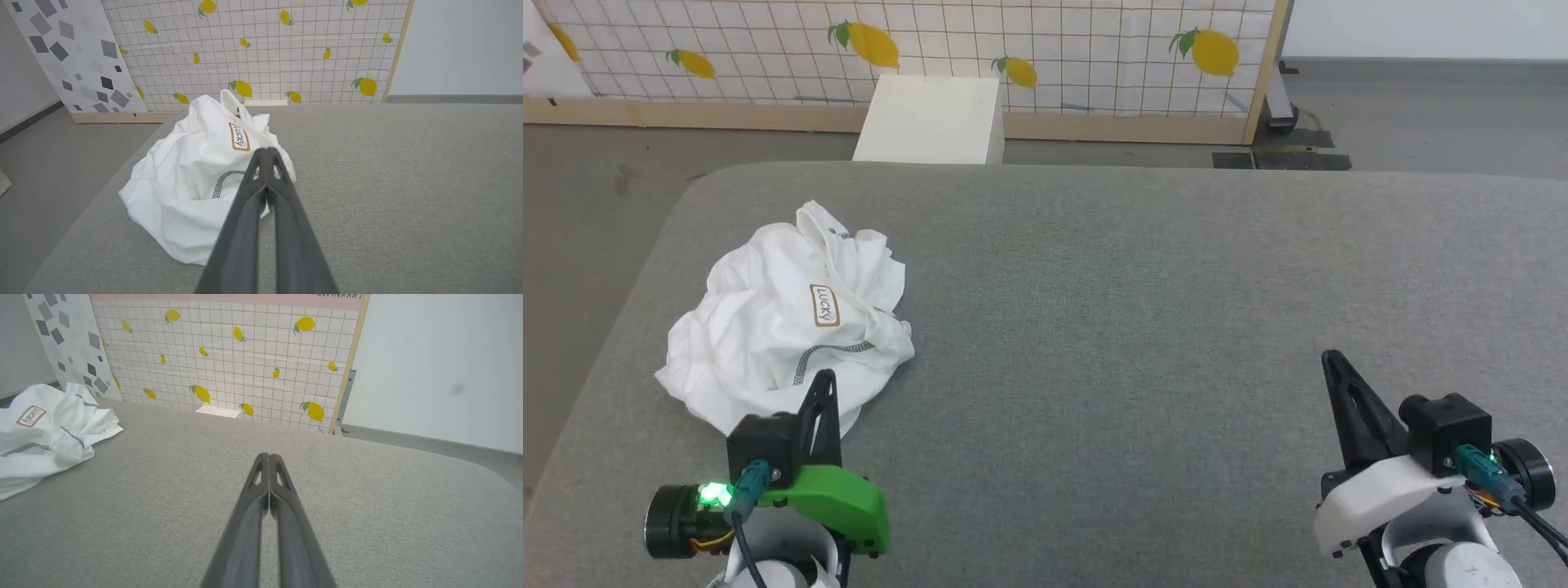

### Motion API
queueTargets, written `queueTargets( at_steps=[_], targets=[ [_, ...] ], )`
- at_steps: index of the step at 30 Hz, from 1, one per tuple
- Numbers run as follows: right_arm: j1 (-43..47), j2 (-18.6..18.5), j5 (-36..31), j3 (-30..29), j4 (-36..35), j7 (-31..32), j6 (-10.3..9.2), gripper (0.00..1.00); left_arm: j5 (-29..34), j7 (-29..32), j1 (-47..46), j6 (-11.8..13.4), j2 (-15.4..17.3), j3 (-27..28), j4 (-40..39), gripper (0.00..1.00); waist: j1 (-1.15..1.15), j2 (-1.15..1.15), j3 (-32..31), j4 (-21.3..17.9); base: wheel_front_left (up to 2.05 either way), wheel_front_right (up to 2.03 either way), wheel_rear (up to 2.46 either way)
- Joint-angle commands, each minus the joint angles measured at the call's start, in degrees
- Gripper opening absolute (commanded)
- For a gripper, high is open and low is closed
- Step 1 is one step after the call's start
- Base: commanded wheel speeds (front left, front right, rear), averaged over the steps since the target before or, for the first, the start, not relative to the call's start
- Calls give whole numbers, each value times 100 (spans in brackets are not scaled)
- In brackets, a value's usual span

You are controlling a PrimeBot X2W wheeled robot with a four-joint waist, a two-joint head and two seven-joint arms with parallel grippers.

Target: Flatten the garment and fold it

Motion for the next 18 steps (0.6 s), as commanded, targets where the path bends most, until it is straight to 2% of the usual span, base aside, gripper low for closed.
queueTargets(
  at_steps=[1,18],
  targets=[
    [50,5,-37,12,-30,1,-9,0,73,8,64,37,-21,16,-15,0,0,0,0,0,0,0,0],
    [50,5,-37,12,-30,1,-9,0,73,8,64,37,-21,16,-15,0,0,0,0,0,0,0,0]
  ],
)
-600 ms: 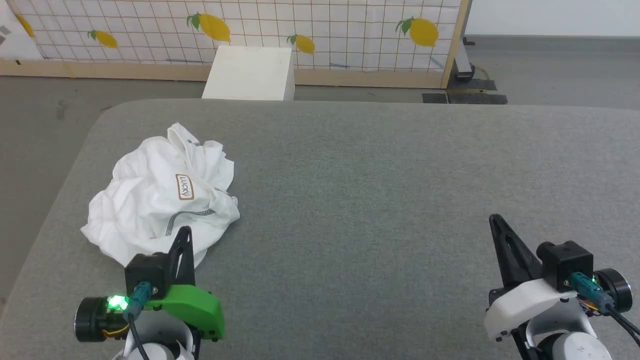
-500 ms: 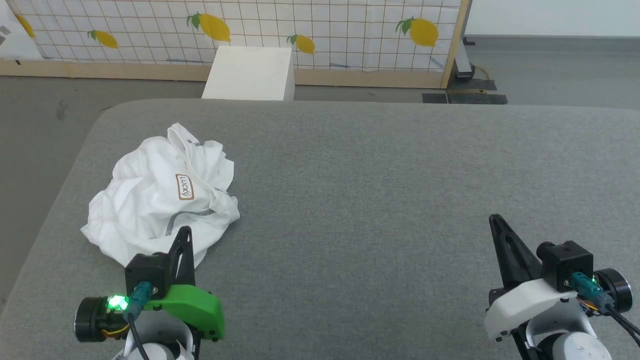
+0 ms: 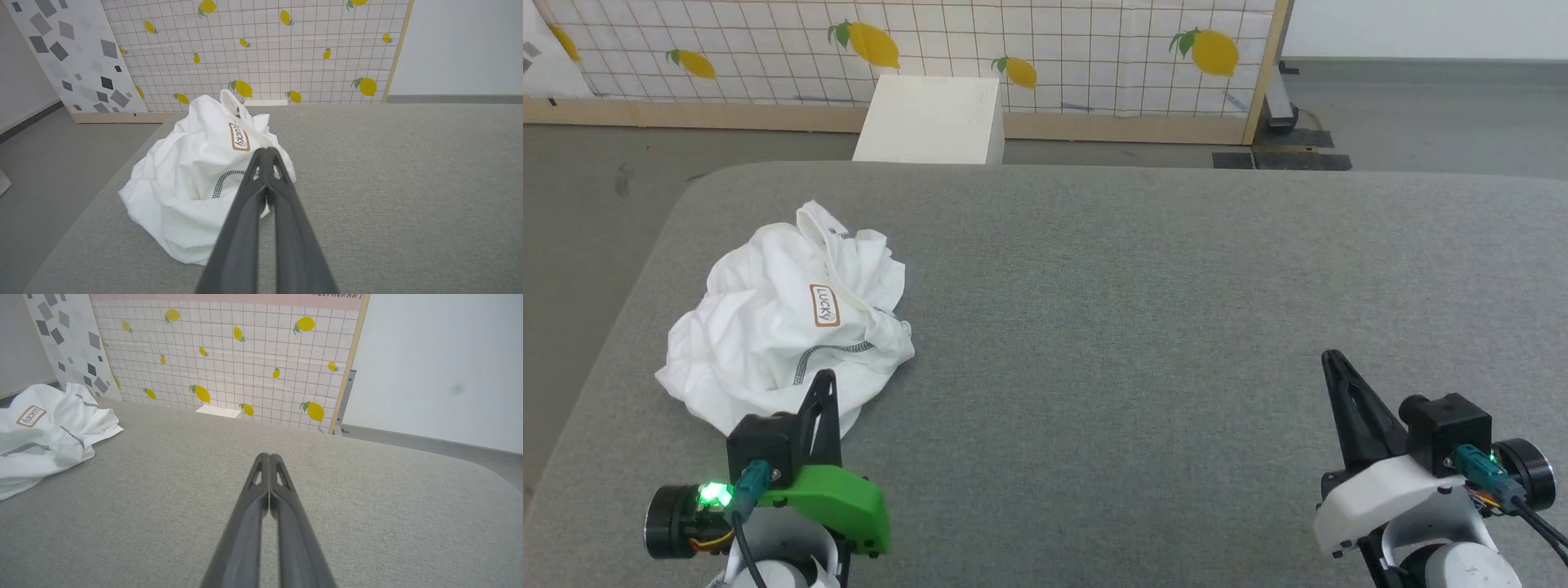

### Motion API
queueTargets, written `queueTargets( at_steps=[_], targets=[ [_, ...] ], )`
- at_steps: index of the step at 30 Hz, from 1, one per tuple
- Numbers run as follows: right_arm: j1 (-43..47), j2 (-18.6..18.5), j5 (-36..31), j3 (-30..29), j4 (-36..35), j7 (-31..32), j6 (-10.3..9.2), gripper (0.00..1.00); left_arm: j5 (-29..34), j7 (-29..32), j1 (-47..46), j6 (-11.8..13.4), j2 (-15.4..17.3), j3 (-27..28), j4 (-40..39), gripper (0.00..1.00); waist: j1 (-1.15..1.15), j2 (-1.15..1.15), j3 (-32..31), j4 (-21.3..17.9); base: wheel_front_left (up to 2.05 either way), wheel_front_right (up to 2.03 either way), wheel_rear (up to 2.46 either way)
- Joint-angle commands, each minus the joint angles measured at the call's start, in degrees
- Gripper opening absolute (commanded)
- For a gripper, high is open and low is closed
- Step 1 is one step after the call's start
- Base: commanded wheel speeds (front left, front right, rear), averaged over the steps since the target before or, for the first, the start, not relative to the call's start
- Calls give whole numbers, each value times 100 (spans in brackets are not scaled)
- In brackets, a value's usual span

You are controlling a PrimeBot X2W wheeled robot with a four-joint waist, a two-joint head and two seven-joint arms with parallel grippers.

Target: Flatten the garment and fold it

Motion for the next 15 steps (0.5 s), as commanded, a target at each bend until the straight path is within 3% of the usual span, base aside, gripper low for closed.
queueTargets(
  at_steps=[1,15],
  targets=[
    [50,5,-37,12,-30,1,-9,0,73,8,64,37,-21,16,-15,0,0,0,0,0,0,0,0],
    [50,5,-37,12,-30,1,-9,0,73,8,64,37,-21,16,-15,0,0,0,0,0,0,0,0]
  ],
)
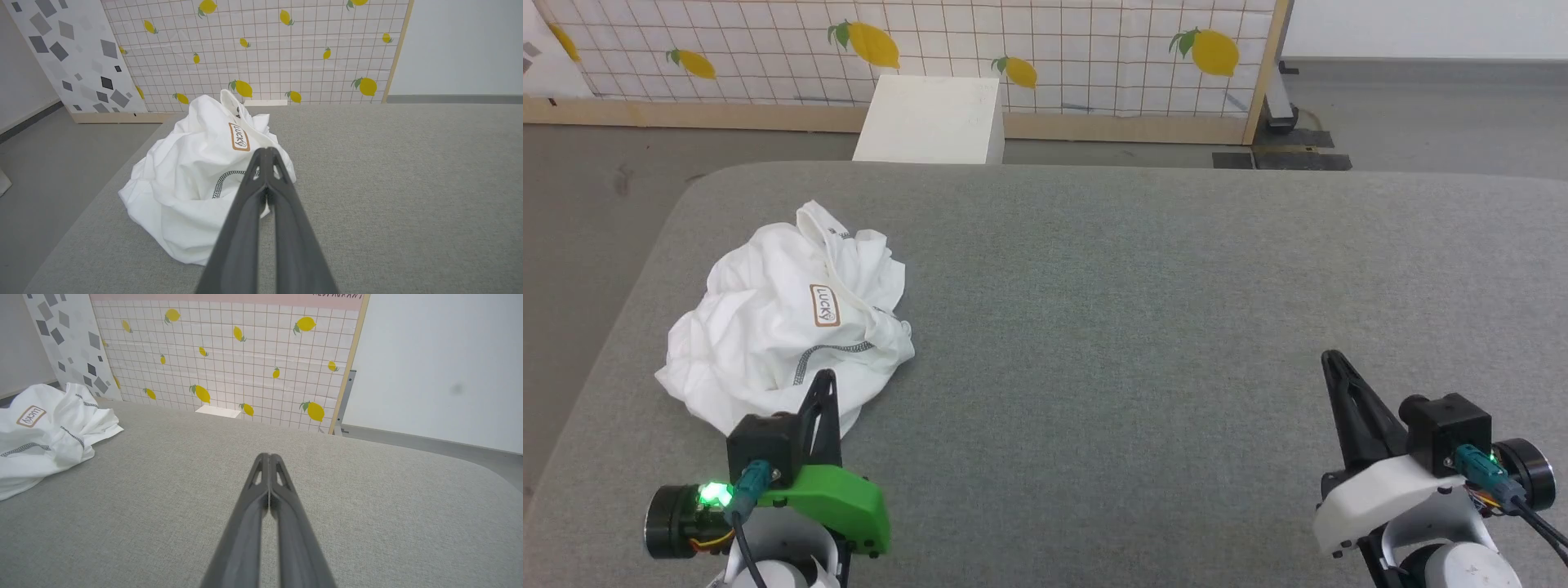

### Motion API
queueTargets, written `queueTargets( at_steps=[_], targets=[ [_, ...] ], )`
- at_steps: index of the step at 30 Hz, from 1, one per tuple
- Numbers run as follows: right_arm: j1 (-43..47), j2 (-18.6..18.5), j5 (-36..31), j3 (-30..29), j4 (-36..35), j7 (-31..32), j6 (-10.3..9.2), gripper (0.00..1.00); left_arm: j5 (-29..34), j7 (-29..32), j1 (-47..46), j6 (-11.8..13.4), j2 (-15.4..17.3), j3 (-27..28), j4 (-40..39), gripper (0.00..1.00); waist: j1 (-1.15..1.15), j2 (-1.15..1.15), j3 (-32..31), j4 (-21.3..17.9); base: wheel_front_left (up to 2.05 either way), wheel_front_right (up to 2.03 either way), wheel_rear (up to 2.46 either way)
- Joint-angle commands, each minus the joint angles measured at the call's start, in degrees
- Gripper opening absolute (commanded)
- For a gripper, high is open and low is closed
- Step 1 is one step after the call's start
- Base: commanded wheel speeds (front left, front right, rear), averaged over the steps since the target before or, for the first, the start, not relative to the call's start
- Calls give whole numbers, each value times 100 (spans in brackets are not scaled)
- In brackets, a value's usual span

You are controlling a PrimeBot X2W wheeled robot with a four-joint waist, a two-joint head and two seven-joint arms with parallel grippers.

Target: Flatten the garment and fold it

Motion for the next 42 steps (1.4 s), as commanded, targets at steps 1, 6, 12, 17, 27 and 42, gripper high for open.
queueTargets(
  at_steps=[1,6,12,17,27,42],
  targets=[
    [50,5,-37,12,-30,1,-9,0,73,8,64,37,-21,16,-15,0,0,0,0,0,0,0,0],
    [50,5,-37,12,-30,1,-9,0,73,8,64,37,-21,16,-15,0,0,0,0,0,0,0,0],
    [50,5,-37,12,-30,1,-9,0,73,8,64,37,-21,16,-15,0,0,0,0,0,0,0,0],
    [50,5,-37,12,-30,1,-9,0,73,8,64,37,-21,16,-15,0,0,0,0,0,0,0,0],
    [50,5,-37,12,-30,1,-9,0,73,8,64,37,-21,16,-15,0,0,0,0,0,0,0,0],
    [0,0,2,-1,4,0,0,100,-12,0,-1,-1,1,-8,1,100,0,0,0,0,0,0,0]
  ],
)
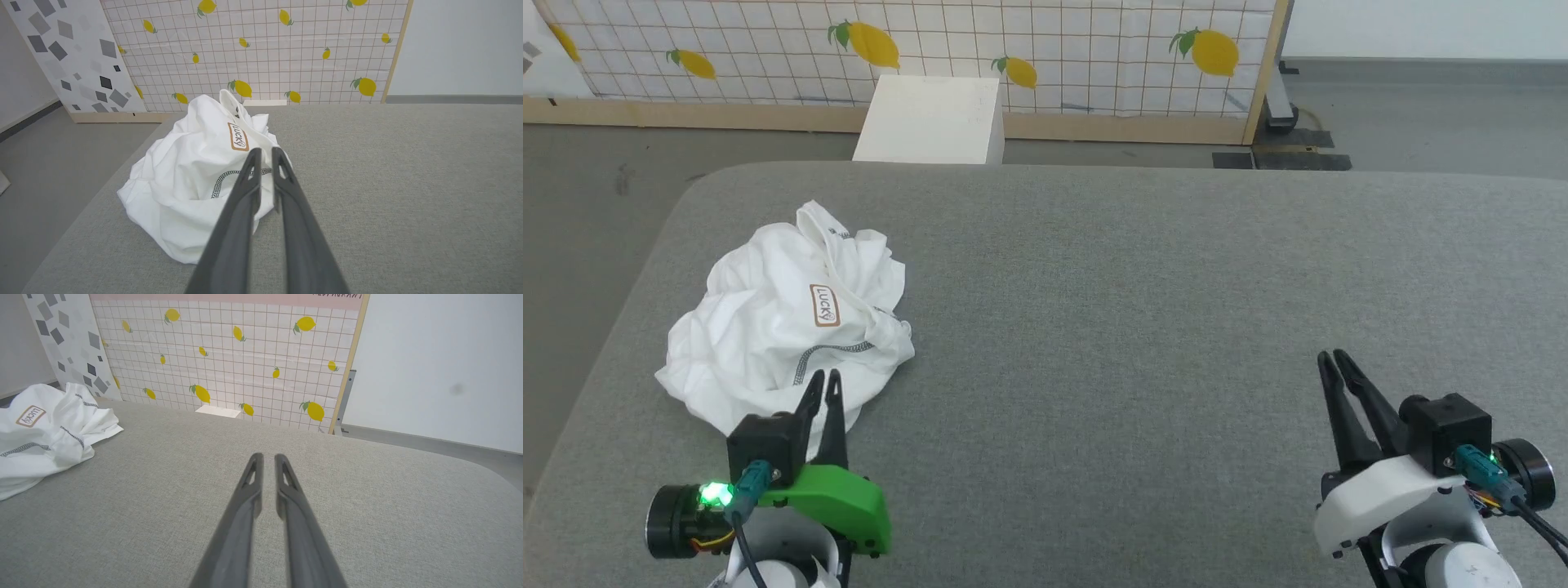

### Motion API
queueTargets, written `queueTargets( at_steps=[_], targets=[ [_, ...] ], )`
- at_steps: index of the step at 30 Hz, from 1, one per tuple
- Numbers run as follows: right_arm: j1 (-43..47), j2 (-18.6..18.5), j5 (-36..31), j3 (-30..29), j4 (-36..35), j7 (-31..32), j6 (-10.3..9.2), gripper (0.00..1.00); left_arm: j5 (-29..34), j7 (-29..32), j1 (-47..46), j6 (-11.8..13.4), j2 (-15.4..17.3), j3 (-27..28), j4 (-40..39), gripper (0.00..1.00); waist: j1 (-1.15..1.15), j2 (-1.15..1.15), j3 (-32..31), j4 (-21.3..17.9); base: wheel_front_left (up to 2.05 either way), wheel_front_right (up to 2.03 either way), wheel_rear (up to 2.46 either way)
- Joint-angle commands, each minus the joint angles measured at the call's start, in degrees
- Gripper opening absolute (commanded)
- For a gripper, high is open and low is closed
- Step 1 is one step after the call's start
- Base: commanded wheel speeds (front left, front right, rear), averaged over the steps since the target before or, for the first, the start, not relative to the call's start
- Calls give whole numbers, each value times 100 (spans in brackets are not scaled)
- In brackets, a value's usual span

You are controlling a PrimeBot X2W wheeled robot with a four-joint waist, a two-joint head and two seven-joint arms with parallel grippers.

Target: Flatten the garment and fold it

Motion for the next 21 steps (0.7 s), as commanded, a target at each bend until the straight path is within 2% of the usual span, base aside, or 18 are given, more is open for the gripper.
queueTargets(
  at_steps=[1,21],
  targets=[
    [0,0,1,0,0,-1,0,100,-8,0,0,0,0,-7,0,100,0,0,0,0,0,0,0],
    [99,1,353,-82,237,-252,-1,100,-247,-249,-12,-29,-3,-93,281,100,0,0,-33,25,0,0,0]
  ],
)
